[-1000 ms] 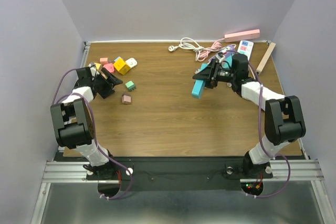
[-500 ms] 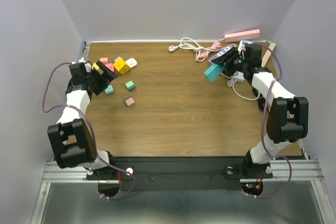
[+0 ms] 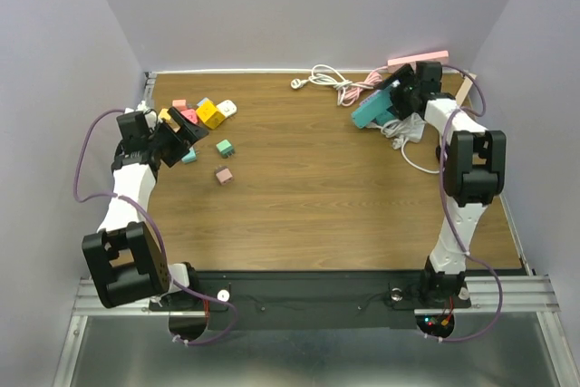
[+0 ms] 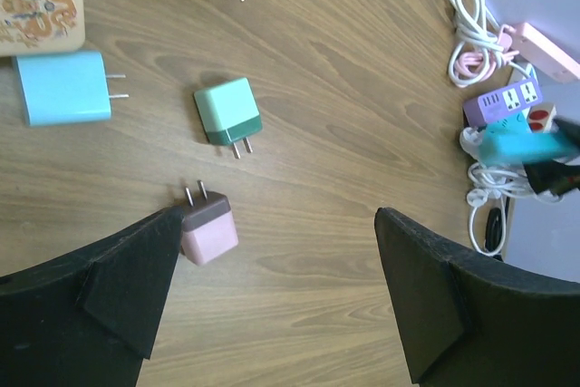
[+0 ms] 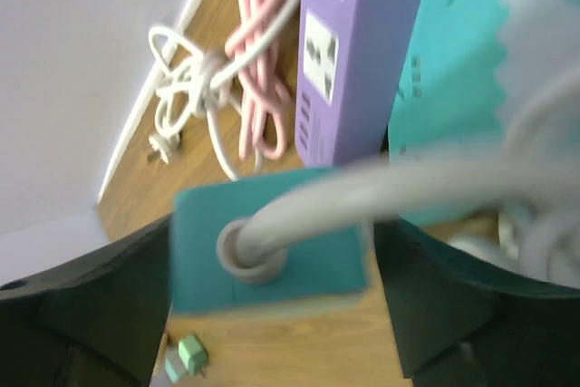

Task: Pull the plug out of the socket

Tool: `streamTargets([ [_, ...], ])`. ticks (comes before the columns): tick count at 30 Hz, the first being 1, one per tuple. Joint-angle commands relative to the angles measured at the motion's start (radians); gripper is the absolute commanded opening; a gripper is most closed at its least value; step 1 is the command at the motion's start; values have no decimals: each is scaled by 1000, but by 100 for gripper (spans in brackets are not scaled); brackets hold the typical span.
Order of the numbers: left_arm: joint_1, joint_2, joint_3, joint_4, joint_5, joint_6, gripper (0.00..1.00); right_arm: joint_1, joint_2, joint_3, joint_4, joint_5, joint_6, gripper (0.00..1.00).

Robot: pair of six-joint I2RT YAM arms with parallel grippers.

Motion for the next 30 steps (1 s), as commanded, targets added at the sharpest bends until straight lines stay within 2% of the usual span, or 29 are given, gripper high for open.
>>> streamTargets([
  [1,1,-59,-19,3,39,18,99,-20,52,126,24,48,67,96],
  [2,0,-62,-23,1,44,18,99,-20,73,160,25,29,85,100],
  [4,0,-73,-26,-3,49,18,99,-20,79,187,22,14,88,100],
  [9,-2,-88,-34,-3,70,19,99,-22,9,146,22,31,61,100],
  [14,0,-81,-31,23,120,18,99,-20,-147,4,21,-72,-7,100],
  [17,0,-76,-25,43,150,16,99,-22,-236,-85,16,-229,-85,100],
  [23,-23,-74,4,64,194,31,99,-20,-454,-265,5,-424,-182,100],
  [30,-58,-159,20,70,225,23,99,-20,-729,-470,4,-508,-220,100],
])
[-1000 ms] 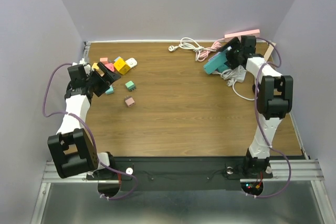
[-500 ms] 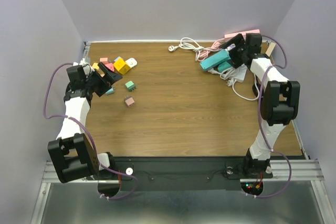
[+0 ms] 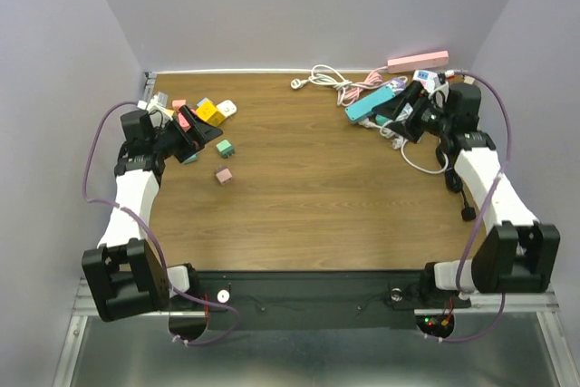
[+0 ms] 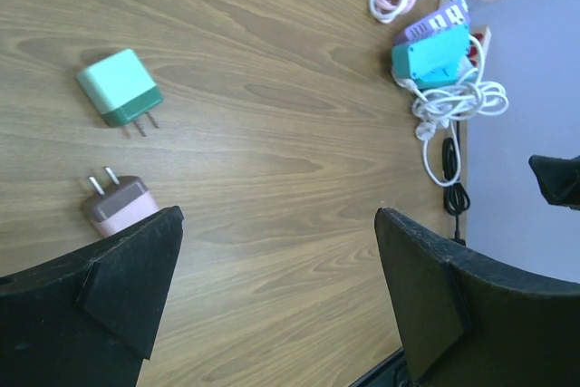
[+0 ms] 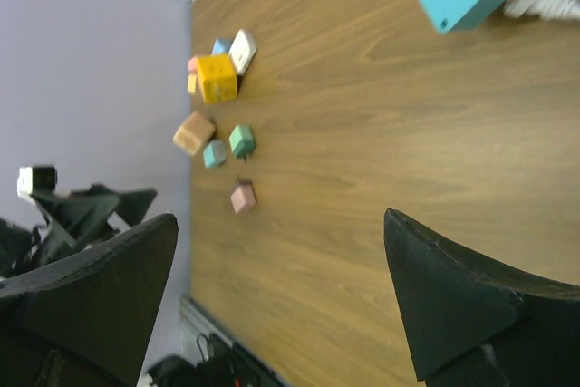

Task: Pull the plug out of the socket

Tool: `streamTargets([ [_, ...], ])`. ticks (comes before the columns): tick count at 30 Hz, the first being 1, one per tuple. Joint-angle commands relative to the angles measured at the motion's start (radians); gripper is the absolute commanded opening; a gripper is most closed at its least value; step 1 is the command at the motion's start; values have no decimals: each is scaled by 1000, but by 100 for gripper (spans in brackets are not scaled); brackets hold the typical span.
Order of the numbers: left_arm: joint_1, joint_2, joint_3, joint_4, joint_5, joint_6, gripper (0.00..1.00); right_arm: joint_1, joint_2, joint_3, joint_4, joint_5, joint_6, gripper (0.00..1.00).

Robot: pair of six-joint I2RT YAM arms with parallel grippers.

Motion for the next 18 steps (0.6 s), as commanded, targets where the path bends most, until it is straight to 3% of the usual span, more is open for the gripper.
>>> streamTargets([
  [1,-14,-104,38,63,58,-2,99,-7,-188,-105,9,-98,-49,100],
  [11,-28,-334,-49,78,60,-35,99,-7,-511,-274,-8,-95,68,100],
  [18,-59,-388,-77,68,97,-24,99,-7,-638,-348,-12,-107,154,100],
])
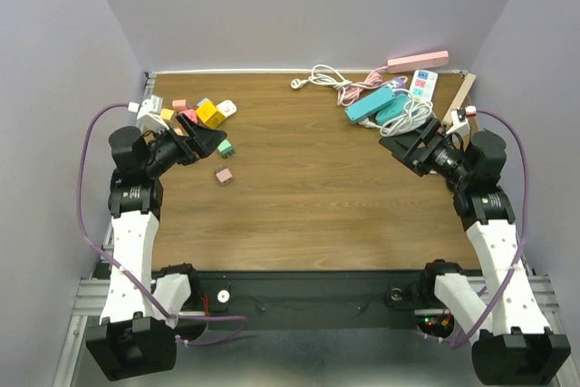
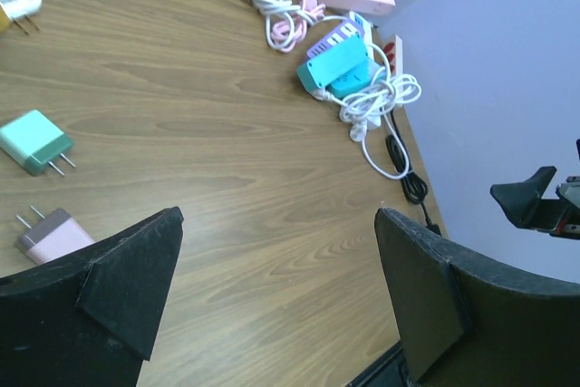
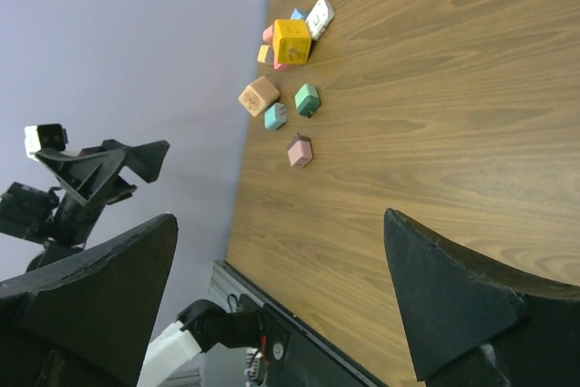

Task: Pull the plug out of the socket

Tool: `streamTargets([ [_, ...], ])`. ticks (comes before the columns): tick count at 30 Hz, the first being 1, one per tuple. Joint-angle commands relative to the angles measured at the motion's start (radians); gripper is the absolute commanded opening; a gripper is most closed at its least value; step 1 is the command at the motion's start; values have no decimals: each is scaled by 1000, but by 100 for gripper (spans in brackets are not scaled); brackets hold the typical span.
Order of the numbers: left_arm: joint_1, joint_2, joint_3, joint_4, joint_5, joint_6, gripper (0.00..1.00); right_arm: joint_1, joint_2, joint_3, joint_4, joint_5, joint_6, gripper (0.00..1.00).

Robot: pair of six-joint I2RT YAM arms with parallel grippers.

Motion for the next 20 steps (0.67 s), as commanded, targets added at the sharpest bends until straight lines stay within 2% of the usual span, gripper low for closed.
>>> streamTargets([
  [1,-21,-28,-7,25,61,19,99,-7,-63,-20,11,-34,70,100],
  [5,-70,-31,28,26,93,51,99,-9,-95,-24,9,-53,92,100],
  [20,-113,-40,51,25,111,85,99,-9,-115,10,6,-44,116,100],
])
